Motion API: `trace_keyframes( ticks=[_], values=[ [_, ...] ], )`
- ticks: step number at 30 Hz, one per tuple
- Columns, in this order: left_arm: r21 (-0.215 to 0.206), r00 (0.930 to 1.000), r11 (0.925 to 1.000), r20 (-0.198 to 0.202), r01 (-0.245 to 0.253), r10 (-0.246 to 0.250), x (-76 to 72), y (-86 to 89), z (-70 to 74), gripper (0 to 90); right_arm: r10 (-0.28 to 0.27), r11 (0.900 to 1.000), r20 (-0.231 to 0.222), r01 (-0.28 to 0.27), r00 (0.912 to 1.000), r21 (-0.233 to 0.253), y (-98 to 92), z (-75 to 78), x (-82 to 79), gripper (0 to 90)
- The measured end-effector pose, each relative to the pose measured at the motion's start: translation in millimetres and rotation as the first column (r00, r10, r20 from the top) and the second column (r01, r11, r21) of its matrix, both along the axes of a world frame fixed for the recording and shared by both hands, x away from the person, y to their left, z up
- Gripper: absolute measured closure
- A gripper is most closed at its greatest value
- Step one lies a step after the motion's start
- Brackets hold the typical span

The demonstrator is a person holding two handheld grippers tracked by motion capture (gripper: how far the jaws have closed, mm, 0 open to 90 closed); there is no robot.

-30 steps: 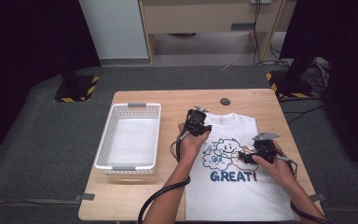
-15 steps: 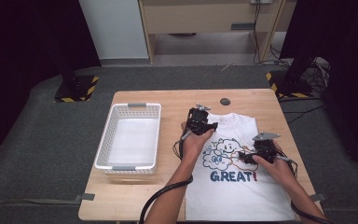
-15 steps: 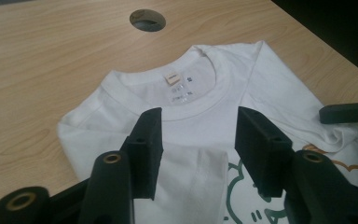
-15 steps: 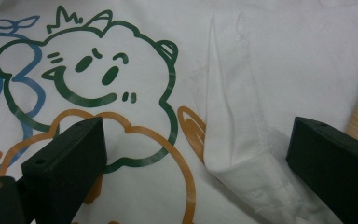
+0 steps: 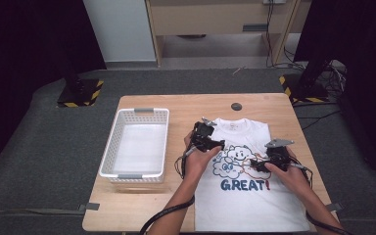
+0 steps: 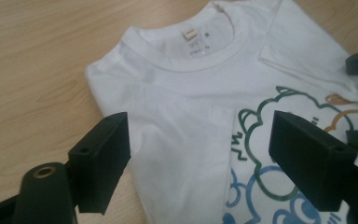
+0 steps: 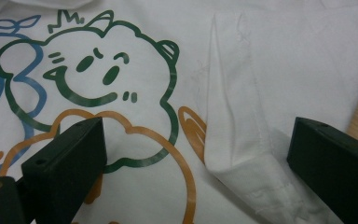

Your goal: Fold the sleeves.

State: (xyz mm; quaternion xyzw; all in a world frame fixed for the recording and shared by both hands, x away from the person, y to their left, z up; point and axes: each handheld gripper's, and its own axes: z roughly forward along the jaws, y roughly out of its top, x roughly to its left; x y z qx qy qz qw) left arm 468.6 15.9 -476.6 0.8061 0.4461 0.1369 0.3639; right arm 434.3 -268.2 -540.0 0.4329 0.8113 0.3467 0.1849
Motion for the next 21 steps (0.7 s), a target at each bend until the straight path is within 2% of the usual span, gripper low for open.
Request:
trace_keyframes(
  ticks=[4,7,10,15,21],
  values=[
    [0.012,0.9998,0.9999,-0.019,-0.008,0.008,-1.2,4.8,-3.5,10.0,0.014,1.000,-0.010,-0.014,0.9999,0.009,-1.3,1.8,0.7,3.7],
    [0.033,0.9998,0.9994,-0.021,-0.002,0.002,-1.7,6.3,-3.7,6.7,0.007,1.000,0.011,-0.008,0.9999,0.021,-9.3,11.8,1.4,2.9],
    [0.038,0.9995,0.9993,-0.030,-0.001,0.003,0.2,7.7,-5.4,5.5,0.000,1.000,0.020,0.000,0.9998,0.006,-22.2,22.1,5.5,3.4],
    [0.034,0.9985,0.9993,-0.052,-0.014,0.016,7.9,12.0,-8.6,5.3,-0.046,0.999,-0.007,0.046,0.9989,0.000,-41.3,31.6,21.5,7.6],
    [0.038,0.9978,0.9991,-0.062,-0.020,0.022,18.5,16.0,-10.3,6.1,-0.065,0.998,-0.024,0.065,0.9976,0.002,-46.9,38.7,41.8,12.4]
  ],
)
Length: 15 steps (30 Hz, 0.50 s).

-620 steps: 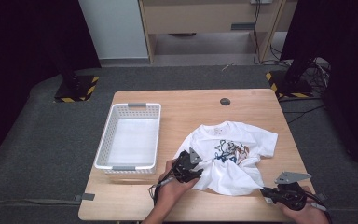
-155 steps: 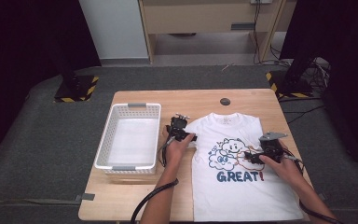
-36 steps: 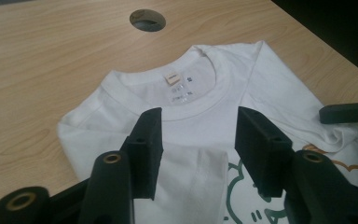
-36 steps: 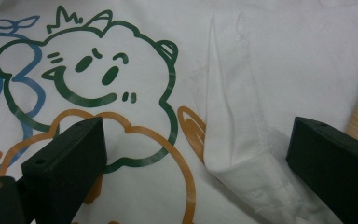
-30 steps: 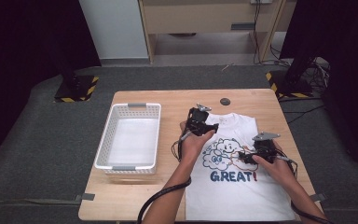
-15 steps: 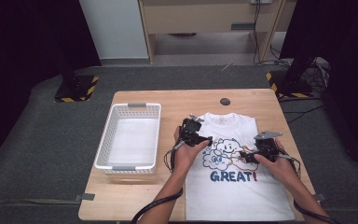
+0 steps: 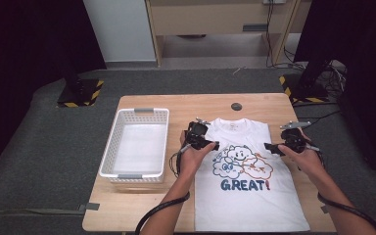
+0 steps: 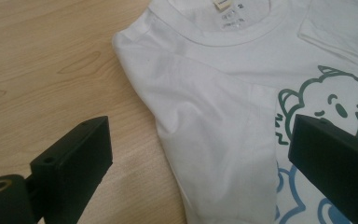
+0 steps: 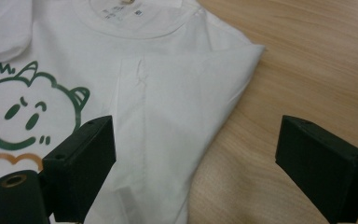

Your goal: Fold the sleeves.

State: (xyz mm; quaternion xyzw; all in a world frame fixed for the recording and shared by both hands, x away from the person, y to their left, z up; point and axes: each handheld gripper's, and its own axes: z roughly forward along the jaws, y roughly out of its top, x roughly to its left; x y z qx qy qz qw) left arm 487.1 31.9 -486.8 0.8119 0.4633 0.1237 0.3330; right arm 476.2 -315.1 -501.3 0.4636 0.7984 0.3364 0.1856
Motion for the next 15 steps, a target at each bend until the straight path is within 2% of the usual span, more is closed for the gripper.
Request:
trace_keyframes(
  ticks=[7,15],
  values=[
    [0.007,1.0000,1.0000,-0.002,0.007,-0.007,9.5,-3.4,-3.6,6.9,-0.022,1.000,-0.019,0.022,0.9996,0.003,-2.3,1.5,17.0,17.9],
    [0.004,0.9999,1.0000,-0.011,0.000,0.001,21.9,-2.7,-11.0,6.8,-0.049,0.999,-0.044,0.049,0.9978,0.000,-7.6,-3.7,29.9,21.2]
  ],
)
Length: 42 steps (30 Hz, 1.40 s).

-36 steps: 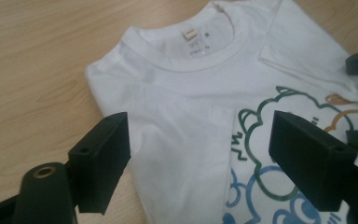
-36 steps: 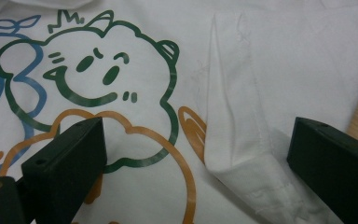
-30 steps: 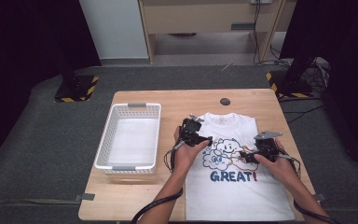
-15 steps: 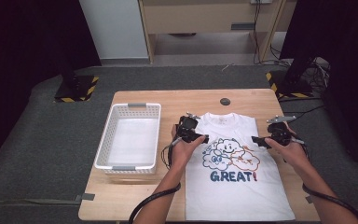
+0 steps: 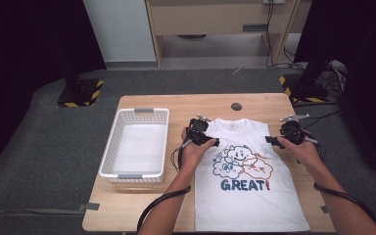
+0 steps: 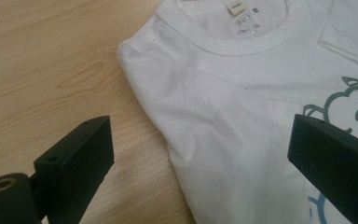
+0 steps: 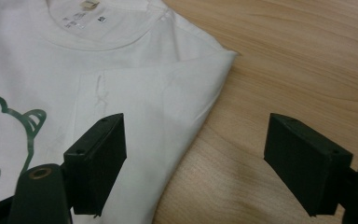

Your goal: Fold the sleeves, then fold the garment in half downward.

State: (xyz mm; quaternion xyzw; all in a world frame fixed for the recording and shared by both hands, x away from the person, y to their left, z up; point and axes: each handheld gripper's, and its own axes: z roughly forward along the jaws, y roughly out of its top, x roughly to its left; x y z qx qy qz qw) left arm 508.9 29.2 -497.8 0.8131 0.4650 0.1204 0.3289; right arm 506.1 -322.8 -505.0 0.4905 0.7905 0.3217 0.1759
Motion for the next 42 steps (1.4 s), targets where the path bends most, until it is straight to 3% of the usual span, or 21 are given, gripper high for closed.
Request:
trace_keyframes(
  ticks=[21,33,42],
  values=[
    [0.009,0.9998,0.9998,-0.012,-0.015,0.015,16.7,2.3,-11.4,9.1,-0.043,0.999,-0.025,0.043,0.9988,0.008,0.7,-12.5,20.7,32.4],
    [0.019,0.9996,0.9996,-0.018,-0.023,0.023,16.0,3.3,-16.2,11.2,-0.048,0.999,-0.028,0.049,0.9984,0.017,5.7,-11.9,31.4,39.1],
    [0.013,0.9991,0.9992,-0.014,-0.039,0.039,16.8,7.9,-21.0,13.4,-0.087,0.996,-0.039,0.088,0.9955,0.027,2.8,-18.4,38.7,48.0]
  ],
)
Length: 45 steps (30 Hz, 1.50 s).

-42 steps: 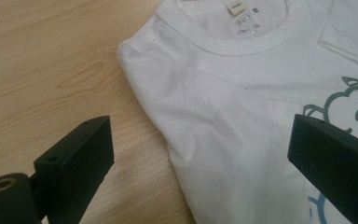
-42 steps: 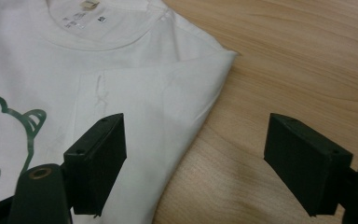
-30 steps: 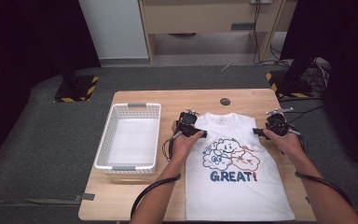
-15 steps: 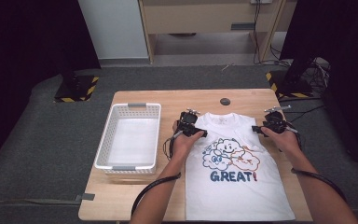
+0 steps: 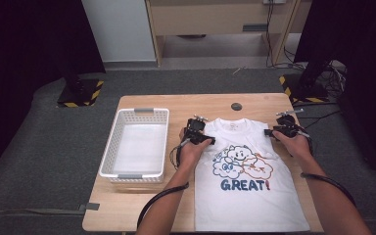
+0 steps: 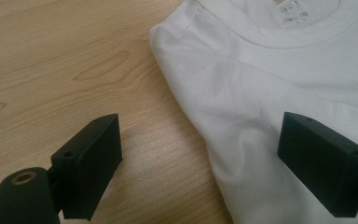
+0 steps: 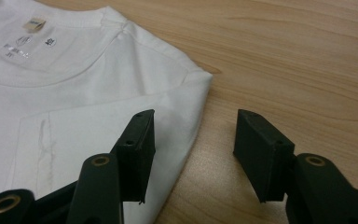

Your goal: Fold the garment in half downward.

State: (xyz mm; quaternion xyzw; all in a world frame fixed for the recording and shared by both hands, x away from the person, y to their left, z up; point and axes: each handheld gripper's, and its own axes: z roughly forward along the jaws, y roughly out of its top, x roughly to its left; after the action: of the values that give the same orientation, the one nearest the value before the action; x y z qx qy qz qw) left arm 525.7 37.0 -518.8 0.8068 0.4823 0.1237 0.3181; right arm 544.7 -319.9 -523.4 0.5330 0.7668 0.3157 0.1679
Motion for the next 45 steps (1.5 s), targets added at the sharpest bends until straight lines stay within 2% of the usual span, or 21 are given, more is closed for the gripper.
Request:
trace_keyframes(
  ticks=[4,10,14,19,23,25,27,32,38,45],
  values=[
    [-0.004,1.0000,1.0000,0.003,-0.001,0.001,1.7,-0.2,0.0,14.0,-0.010,0.999,0.007,0.009,0.9999,0.032,-0.1,-1.4,3.1,48.2],
    [0.011,0.9999,0.9999,0.013,0.003,-0.003,7.5,-2.5,-0.6,14.8,0.003,1.000,0.011,-0.003,0.9999,0.023,6.2,-1.5,6.9,48.8],
    [0.013,0.9998,0.9998,0.012,-0.016,0.016,14.0,-1.3,-4.1,15.8,0.015,1.000,0.016,-0.015,0.9998,0.010,10.0,-1.5,8.6,52.8],
    [0.009,0.9988,0.9992,0.029,-0.039,0.039,21.3,1.8,-6.2,17.8,0.021,1.000,0.026,-0.021,0.9994,0.010,12.9,-2.2,9.8,59.3],
    [0.020,0.9984,0.9992,0.046,-0.034,0.033,23.4,0.7,-6.8,21.4,0.019,1.000,0.029,-0.019,0.9994,0.018,13.0,-2.6,9.2,65.5],
    [0.040,0.9982,0.9990,0.058,-0.017,0.015,22.2,-0.6,-6.8,25.2,0.019,1.000,0.030,-0.019,0.9994,0.018,12.7,-2.7,9.1,69.5],
    [0.042,0.9977,0.9991,0.068,-0.013,0.010,20.8,-1.8,-7.0,28.5,0.019,0.999,0.031,-0.019,0.9994,0.026,12.9,-3.1,8.9,72.5],
    [0.051,0.9969,0.9987,0.079,0.002,-0.006,19.4,-5.3,-6.9,35.7,0.015,1.000,0.031,-0.015,0.9994,0.027,14.4,-3.2,8.2,74.0],
    [0.042,0.9964,0.9990,0.083,0.013,-0.017,17.5,-5.6,-6.3,42.6,0.004,0.999,0.037,-0.005,0.9993,0.032,14.6,-3.9,6.9,74.2],
    [0.016,0.9965,0.9995,0.079,0.028,-0.030,14.0,-7.7,-5.5,62.1,0.007,0.999,0.033,-0.008,0.9994,0.040,15.7,-3.9,6.5,79.3]
  ],
)
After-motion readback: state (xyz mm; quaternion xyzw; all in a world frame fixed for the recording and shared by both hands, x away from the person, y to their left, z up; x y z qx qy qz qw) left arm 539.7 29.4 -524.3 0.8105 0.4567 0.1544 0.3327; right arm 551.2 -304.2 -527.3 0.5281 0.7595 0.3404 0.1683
